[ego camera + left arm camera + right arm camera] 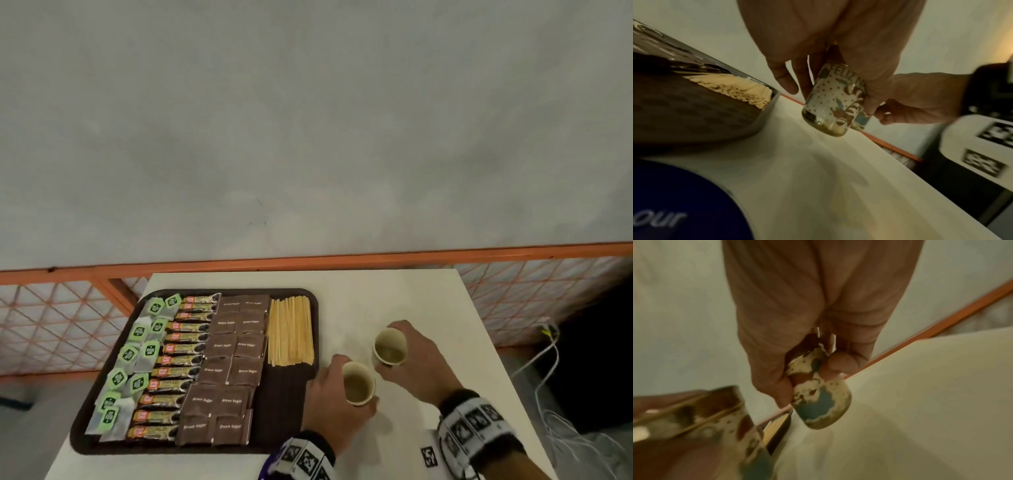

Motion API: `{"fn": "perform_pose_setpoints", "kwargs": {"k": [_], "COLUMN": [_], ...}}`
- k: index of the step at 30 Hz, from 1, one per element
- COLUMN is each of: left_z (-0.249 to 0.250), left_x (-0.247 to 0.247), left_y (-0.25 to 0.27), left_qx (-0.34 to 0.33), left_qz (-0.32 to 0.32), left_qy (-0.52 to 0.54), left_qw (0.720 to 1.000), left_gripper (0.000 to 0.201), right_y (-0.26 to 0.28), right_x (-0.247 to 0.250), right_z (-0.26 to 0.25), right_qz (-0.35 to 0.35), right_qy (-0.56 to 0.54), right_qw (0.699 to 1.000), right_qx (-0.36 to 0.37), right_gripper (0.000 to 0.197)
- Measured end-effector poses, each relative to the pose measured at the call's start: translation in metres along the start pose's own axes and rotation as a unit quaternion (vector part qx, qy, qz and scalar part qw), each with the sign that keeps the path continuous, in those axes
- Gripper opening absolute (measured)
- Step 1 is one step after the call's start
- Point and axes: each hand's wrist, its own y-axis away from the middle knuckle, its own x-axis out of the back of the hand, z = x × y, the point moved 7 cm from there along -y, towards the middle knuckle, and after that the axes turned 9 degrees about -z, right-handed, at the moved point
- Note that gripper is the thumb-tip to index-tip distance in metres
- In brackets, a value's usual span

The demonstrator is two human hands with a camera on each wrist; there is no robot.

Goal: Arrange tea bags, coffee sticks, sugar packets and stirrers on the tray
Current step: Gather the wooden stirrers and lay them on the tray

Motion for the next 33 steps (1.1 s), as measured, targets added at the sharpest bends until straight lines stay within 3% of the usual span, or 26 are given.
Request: {"fn": "perform_pose_setpoints", "kwargs": {"k": [4,9,11,16,22,33], "left_z": [-0.011,-0.022,-0.025,-0.031,-0.033,-0.044], "left_x": [0.011,0.012,0.01,0.011,0.012,-0.004], "left_y": [-0.01,-0.022,-0.024,-0.026,-0.022,-0.03], "left_qx": [0.004,0.044,0.05,0.067,0.085,0.052], "left_qz": [-0.007,-0.022,-0.021,-0.001,0.003,-0.022], "left_qy": [-0.033,-0.068,-0.072,-0.088,-0.093,-0.062], "left_qw": [0.999,0.997,0.996,0.994,0.992,0.996], "left_gripper": [0.052,0.069,0.074,0.065,0.073,0.072], "right_y": [-0.073,-0.112,-0.118,-0.124,-0.121,-0.117], "right_x": [-0.028,-0.05,-0.056,-0.06,-0.057,-0.056], "right_z": [-0.022,-0.036,-0.04,-0.047,-0.043,-0.035], "right_qz": [-0.113,-0.154,-0.161,-0.16,-0.147,-0.13], "right_qy": [0.041,0.085,0.087,0.09,0.077,0.083], "right_qw": [0.993,0.984,0.982,0.981,0.985,0.987], "right_qx": [0.024,0.038,0.04,0.059,0.056,0.031], "right_gripper": [0.063,0.069,0.07,0.071,0.073,0.085]}}
